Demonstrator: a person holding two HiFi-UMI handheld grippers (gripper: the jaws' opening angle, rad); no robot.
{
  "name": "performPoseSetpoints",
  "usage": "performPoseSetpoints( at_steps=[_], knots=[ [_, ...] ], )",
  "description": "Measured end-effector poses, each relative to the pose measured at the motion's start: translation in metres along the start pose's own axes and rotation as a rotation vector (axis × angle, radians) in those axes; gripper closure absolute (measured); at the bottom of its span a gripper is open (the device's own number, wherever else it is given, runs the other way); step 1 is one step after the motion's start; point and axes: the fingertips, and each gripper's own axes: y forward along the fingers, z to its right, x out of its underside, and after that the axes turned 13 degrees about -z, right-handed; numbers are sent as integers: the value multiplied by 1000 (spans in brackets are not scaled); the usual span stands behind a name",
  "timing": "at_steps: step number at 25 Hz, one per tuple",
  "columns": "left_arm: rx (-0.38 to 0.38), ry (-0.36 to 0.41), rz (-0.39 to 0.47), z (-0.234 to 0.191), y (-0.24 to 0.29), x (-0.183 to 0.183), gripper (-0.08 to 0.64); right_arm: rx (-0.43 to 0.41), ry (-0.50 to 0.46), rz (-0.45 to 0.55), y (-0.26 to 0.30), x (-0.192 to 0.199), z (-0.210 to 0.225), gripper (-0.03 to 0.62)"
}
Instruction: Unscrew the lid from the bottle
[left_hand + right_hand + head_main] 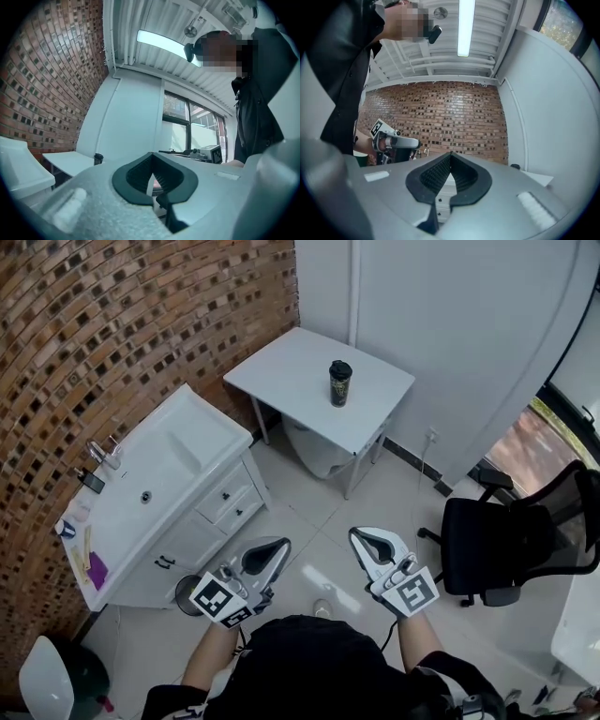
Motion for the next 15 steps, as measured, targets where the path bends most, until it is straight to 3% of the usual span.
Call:
performPoseSetpoints(
  at_steps=[3,8,15],
  knots=[
    [56,2,-8,4,19,1,558,67,10,-35,-20,8,24,586],
    [201,-23,74,12,38,-13,558,198,54,-61,-35,13,43,588],
    [266,24,21,8,58,-15,558,341,143,-33,-53,13,45,587]
  ],
)
